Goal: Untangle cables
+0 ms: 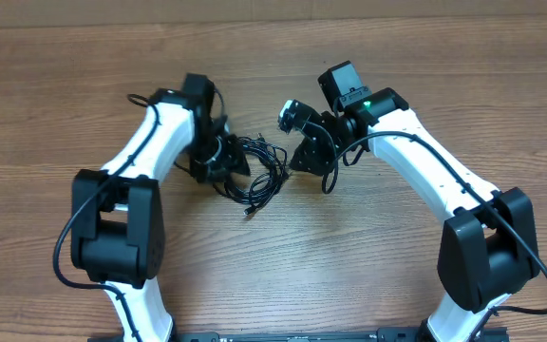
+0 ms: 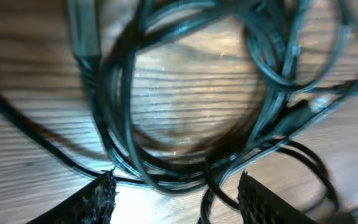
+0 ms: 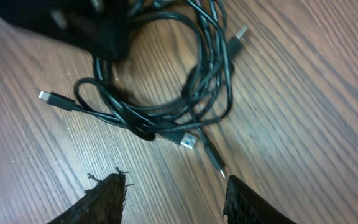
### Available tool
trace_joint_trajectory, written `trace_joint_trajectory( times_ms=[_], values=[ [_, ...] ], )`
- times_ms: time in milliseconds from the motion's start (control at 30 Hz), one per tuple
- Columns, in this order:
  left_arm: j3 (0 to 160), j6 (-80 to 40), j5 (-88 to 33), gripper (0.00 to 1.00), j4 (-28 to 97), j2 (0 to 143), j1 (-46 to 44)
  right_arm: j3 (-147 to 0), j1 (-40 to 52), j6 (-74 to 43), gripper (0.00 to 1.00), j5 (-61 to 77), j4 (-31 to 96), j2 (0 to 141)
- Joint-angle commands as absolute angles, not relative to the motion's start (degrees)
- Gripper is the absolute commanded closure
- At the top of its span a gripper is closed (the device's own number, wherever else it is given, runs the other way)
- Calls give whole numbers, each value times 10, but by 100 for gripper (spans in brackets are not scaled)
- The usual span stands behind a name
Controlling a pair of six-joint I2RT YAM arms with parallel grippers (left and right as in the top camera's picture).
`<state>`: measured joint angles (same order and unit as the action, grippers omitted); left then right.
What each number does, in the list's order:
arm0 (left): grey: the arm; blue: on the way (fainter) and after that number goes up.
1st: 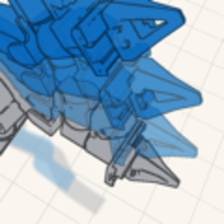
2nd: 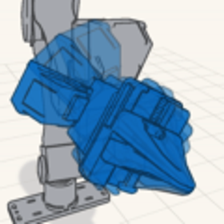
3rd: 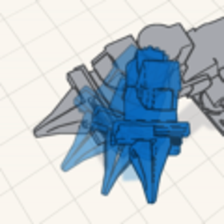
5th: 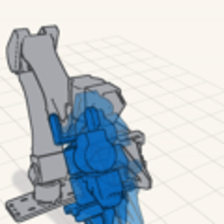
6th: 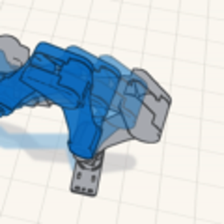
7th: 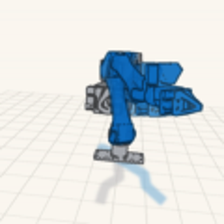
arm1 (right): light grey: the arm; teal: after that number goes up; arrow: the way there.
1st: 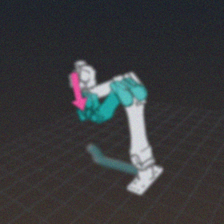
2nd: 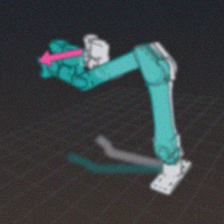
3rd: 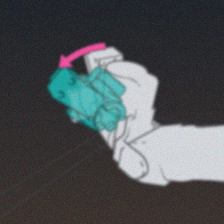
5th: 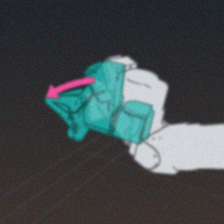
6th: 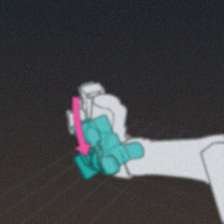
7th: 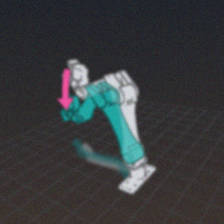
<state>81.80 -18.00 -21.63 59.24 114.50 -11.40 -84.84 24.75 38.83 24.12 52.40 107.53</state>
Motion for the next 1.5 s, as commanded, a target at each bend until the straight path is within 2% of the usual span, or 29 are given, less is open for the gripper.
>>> trace_joint_trajectory(
  times_ms=[0,33,100,167,233,267,467,567,700,867,1100,1233,1300,1467],
  values=[
    [765,-248,-191,36,561,1143,-133,-831,252,423,50,269,501,1068],
    [753,-258,-190,37,546,1143,-136,-824,252,423,50,269,491,1068],
    [723,-265,-190,46,498,1143,-142,-793,252,423,50,271,455,1068],
    [714,-263,-167,77,474,1143,-142,-771,252,423,50,271,437,1068],
    [715,-257,-141,92,468,1143,-139,-768,252,423,50,274,439,1068],
    [715,-247,-135,96,463,1143,-136,-768,252,423,51,279,440,1068],
    [720,-192,-129,96,427,1143,-108,-768,257,423,54,344,445,1068],
    [724,-193,-138,95,414,1143,-92,-768,270,423,50,343,460,1068],
    [724,-193,-162,82,397,1143,-82,-768,303,422,48,313,468,1068],
    [724,-193,-162,75,398,1143,-84,-768,340,420,49,225,454,1068],
    [724,-193,-162,76,399,1143,-84,-768,370,418,53,160,404,1068],
    [724,-193,-162,77,399,1143,-84,-768,369,416,56,163,406,1068],
    [724,-193,-164,78,399,1143,-84,-762,369,406,61,178,405,1068],
    [724,-193,-166,78,399,1143,-84,-742,369,406,61,180,387,1068]
  ],
)
